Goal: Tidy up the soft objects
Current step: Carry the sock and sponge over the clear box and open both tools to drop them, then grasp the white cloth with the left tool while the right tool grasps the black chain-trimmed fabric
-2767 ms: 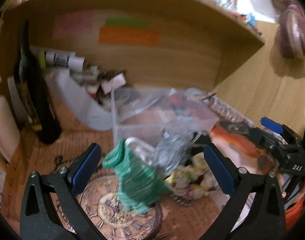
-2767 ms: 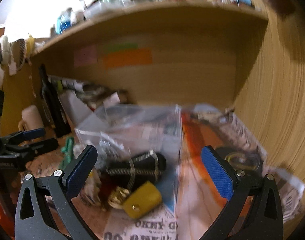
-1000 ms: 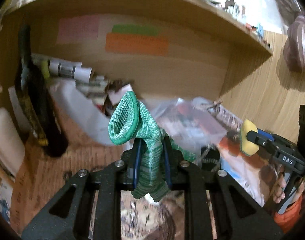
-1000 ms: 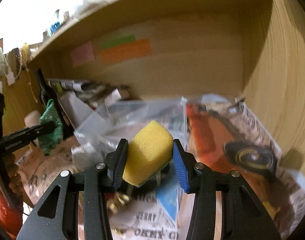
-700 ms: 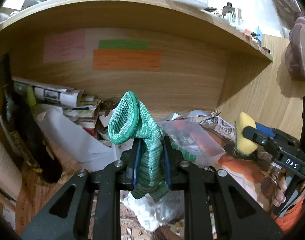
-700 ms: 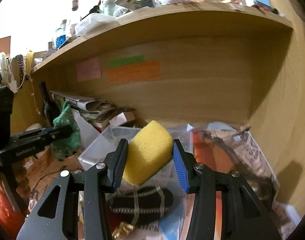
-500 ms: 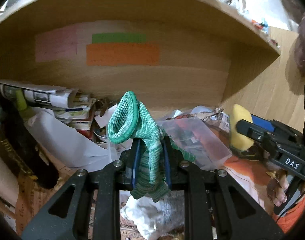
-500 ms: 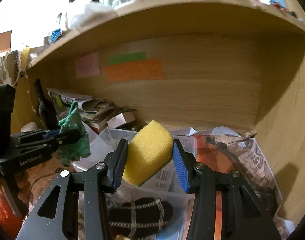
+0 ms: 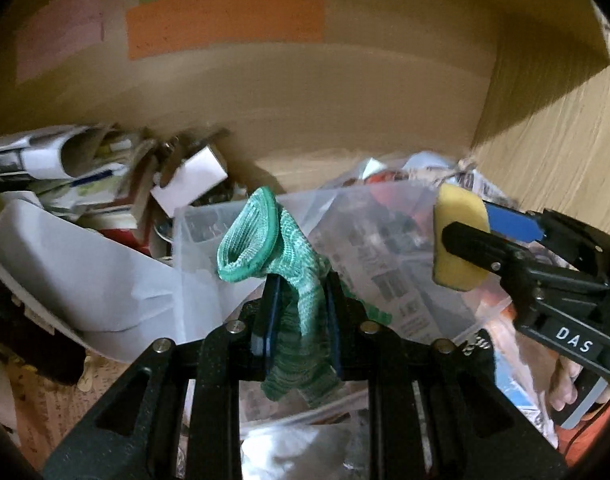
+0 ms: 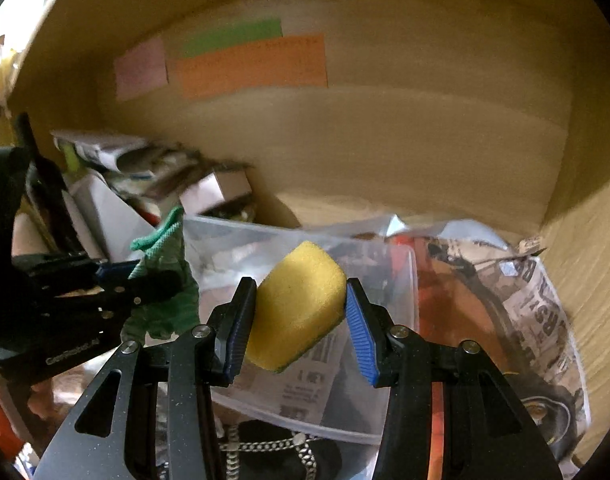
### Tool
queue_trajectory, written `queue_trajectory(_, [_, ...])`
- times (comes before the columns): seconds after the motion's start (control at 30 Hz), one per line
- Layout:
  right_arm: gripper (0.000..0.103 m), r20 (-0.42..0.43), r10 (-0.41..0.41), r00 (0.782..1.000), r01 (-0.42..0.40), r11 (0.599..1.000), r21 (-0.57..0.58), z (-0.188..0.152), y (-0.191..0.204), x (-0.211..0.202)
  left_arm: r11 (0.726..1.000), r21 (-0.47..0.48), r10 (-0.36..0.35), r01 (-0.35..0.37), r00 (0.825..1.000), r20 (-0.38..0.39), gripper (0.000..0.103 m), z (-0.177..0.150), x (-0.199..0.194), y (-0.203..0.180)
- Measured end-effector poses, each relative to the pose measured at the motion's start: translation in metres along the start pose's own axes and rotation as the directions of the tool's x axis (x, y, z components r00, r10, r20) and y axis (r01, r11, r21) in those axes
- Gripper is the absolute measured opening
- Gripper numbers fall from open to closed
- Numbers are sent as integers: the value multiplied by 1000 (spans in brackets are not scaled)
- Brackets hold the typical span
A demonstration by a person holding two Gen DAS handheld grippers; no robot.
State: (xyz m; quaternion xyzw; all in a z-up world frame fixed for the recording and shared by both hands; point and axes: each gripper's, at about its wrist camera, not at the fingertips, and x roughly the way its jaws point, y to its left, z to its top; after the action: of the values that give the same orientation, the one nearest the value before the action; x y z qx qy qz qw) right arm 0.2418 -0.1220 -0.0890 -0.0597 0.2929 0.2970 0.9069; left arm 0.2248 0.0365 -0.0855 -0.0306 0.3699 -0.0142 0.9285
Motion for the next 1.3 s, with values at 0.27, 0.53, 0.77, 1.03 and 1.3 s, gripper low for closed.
queue_trajectory(0.27, [42,-125,-18,992,18,1000,-7,-10,-5,34,1000,-9,-23,22,995,-101,20,-5,31,1])
queue_trajectory(0.53, [53,-136,-34,990,31,999,-25,-12,1,38,999,-20,-27,25,995,-93,39,-4,32,-4])
queue_trajectory(0.77, [69,-72,-59,996,57,998,-27,-5,2,19,999,-28,-38,37,999,-17,54,-1,-2,2])
queue_trajectory(1.03, [83,41,-53,998,54,998,-19,-1,5,-28,1000,-5,-6,7,990,138,76,-9,-64,4])
queue_trajectory(1.3, [84,125,-36,992,41,999,-34,-16,12,-70,999,-29,21,-16,984,178,91,-36,-93,16])
